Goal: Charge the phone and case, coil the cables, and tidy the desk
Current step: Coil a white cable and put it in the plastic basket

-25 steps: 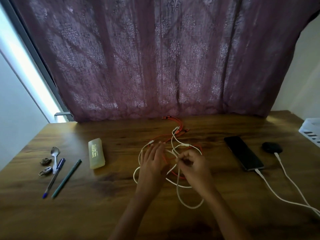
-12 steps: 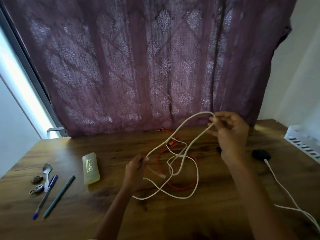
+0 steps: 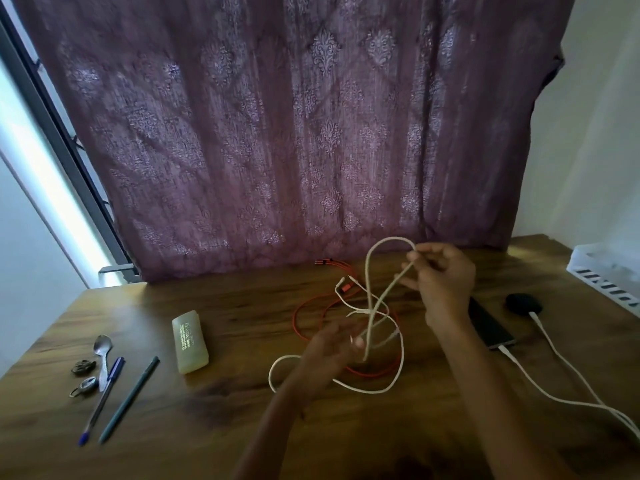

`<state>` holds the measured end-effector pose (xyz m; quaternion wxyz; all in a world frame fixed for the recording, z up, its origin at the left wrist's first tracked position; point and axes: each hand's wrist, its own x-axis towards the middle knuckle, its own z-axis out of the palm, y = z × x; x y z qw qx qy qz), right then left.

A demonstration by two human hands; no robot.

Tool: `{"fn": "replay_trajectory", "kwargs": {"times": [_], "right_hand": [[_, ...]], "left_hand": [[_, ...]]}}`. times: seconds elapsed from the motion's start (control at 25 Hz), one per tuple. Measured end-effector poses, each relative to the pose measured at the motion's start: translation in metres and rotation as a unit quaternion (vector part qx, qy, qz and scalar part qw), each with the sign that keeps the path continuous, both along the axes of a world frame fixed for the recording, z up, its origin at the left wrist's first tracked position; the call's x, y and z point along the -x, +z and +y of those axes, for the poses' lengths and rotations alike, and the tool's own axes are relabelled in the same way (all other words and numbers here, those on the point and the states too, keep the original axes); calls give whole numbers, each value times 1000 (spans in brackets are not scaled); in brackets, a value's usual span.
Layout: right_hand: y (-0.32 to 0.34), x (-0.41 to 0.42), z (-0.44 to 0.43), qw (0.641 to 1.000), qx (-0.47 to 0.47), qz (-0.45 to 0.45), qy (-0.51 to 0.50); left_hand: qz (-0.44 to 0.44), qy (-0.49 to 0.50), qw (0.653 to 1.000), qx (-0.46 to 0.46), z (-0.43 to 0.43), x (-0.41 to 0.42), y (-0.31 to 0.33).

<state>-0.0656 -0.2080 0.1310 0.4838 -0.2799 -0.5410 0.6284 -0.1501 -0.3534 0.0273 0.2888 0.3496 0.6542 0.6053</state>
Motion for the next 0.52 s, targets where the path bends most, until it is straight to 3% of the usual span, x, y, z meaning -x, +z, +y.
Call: {"fn": "replay_trajectory", "kwargs": {"times": [0.08,0.24,0.52], "right_hand": [[3,2,-7,1000,-15,1,18],[12,0,-13,998,-47,7,39],[17,-19,15,993,-103,-38,-50]], "left_hand": [[19,-48,999,-6,4,-7,-1],[22,-33,998,-41,8,-10,3],[-38,110,987,-112,-11,-1,36]]}}
